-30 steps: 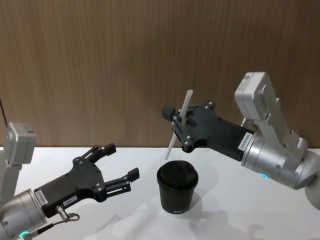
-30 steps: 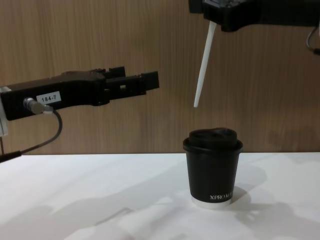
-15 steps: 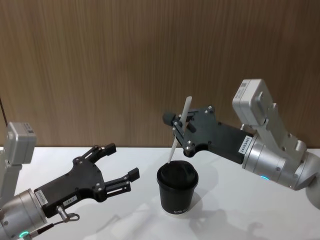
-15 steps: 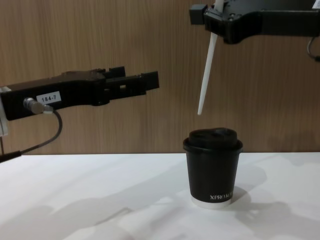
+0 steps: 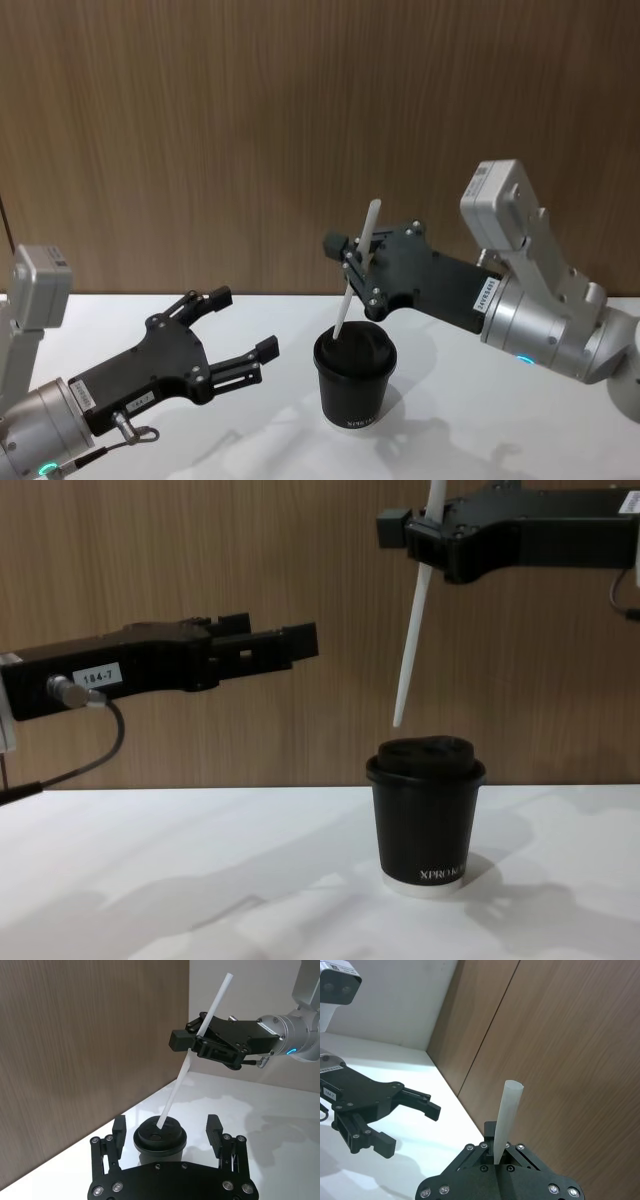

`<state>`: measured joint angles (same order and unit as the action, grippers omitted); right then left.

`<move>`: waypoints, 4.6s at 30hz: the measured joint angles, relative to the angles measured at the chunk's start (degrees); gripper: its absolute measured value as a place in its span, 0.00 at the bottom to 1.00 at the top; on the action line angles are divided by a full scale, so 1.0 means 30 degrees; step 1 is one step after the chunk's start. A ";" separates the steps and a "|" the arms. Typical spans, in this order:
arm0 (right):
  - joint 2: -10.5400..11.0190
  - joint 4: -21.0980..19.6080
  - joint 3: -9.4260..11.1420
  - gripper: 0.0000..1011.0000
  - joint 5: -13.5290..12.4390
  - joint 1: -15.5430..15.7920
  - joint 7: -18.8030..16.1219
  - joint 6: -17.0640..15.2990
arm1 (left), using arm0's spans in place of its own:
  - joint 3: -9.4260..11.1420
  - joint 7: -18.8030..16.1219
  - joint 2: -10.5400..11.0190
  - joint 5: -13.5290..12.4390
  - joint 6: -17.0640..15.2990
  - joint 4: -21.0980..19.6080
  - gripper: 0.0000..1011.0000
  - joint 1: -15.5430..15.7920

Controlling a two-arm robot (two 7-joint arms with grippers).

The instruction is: Pick up the straw with one hand, pass it to the other hand, and insert it into the cup.

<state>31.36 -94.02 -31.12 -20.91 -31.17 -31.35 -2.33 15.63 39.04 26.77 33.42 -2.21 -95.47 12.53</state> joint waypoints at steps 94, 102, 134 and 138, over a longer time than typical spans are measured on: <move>-0.0990 0.2103 0.0531 0.00 -0.1077 -0.0217 -0.1047 0.0026 | 0.0000 0.0000 0.0001 0.0001 0.0000 0.0001 0.99 -0.0001; -0.0947 0.2171 0.0447 0.00 -0.1154 -0.0324 -0.1156 0.0017 | 0.0000 -0.0001 0.0000 0.0000 0.0000 0.0001 0.99 0.0000; -0.1155 0.3282 0.0305 0.00 -0.1129 -0.0758 -0.1488 0.0133 | -0.0001 0.0000 0.0001 0.0000 0.0000 -0.0001 0.99 0.0000; -0.1174 0.3372 0.0267 0.00 -0.1179 -0.0810 -0.1560 0.0130 | 0.0000 0.0000 0.0000 0.0001 -0.0001 -0.0001 0.99 0.0000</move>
<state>27.83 -83.91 -30.32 -24.45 -33.60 -36.03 -1.94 15.63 39.04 26.77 33.43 -2.21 -95.48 12.53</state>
